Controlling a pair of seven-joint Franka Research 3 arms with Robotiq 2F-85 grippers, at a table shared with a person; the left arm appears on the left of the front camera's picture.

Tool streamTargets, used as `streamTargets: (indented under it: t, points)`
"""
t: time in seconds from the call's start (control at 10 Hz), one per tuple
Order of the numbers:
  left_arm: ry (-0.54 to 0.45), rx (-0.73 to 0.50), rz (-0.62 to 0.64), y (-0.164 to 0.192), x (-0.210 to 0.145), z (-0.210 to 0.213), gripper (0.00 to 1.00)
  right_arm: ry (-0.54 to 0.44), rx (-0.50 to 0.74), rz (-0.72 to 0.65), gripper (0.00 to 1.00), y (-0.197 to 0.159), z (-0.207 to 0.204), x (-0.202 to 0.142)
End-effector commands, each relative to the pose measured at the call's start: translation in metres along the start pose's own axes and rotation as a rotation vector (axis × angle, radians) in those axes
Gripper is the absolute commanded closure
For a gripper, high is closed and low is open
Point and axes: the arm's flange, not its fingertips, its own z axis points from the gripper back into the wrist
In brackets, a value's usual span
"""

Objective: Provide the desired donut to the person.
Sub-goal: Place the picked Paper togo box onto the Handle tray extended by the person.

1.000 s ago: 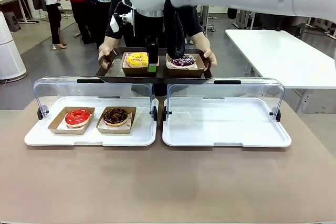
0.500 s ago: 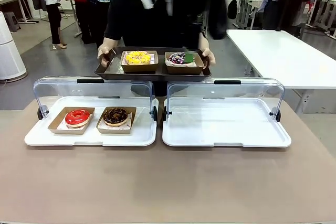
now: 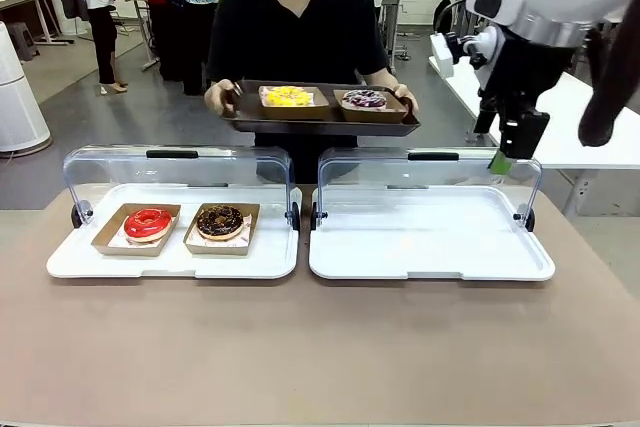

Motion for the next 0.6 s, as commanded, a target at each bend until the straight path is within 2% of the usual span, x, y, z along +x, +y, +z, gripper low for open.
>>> streamTargets:
  t: [0.0,0.1,0.5]
  points:
    - [-0.012,-0.007,-0.024,-0.0001,-0.0016,0.0011,0.0,-0.041,-0.034,0.031,0.0,-0.0044,0.0033,0.0077]
    - [-0.012,-0.007,-0.024,-0.0001,-0.0016,0.0011,0.0,0.0,0.0,0.0,0.0,0.0,0.0,0.0]
    - [-0.012,-0.007,-0.024,-0.0001,-0.0016,0.0011,0.0,0.0,0.0,0.0,0.0,0.0,0.0,0.0]
